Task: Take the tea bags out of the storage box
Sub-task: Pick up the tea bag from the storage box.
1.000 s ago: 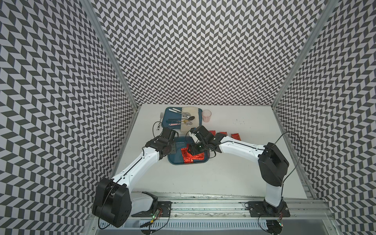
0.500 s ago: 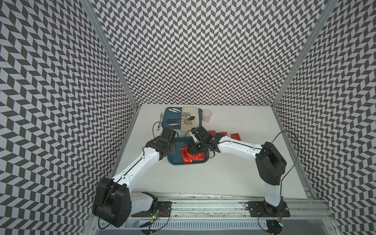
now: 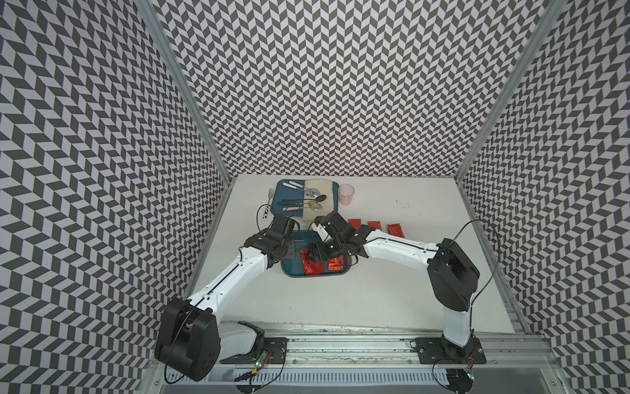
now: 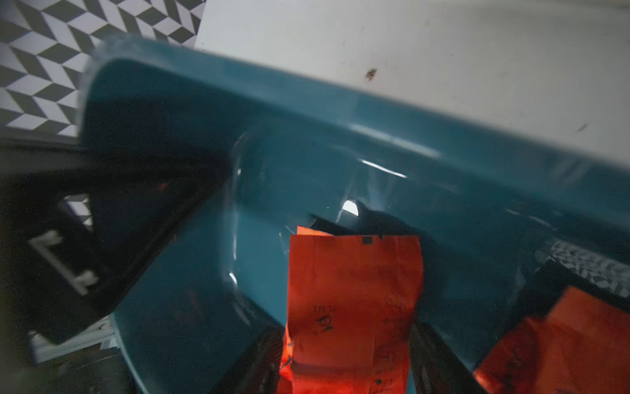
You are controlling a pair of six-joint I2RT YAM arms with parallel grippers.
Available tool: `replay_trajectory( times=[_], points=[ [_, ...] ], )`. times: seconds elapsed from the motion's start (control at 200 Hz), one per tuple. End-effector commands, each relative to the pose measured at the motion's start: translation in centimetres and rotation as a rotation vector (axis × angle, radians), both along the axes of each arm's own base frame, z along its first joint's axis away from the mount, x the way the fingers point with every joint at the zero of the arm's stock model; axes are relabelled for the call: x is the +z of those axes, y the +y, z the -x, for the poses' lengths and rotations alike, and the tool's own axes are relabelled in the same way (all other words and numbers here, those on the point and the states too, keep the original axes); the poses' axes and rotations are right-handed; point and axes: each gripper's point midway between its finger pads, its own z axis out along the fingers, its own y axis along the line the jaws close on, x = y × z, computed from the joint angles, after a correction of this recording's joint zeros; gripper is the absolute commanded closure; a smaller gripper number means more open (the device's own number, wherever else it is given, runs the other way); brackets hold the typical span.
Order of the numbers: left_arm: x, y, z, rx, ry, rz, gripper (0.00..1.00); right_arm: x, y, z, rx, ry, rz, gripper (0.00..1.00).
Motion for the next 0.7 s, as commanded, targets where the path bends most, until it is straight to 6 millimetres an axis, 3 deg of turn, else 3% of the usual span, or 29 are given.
replay_trajectory(
  times=[0.0, 0.195, 0.696],
  points=[
    [0.8, -0.6, -0.7, -0.004, -0.040, 0.021, 1.00, 4.8, 1.2, 0.4, 0.052, -0.093, -0.126, 0.37],
    [0.8, -0.6, -0.6, -0.004, -0.041, 0.023, 1.00, 5.2, -0.4, -0.6, 0.000, -0.162, -0.093, 0.37],
    [0.9, -0.7, -0.6, -0.007, -0.044, 0.022, 1.00, -1.3, -1.0, -1.3, 0.055, -0.134, 0.045, 0.44]
  ],
)
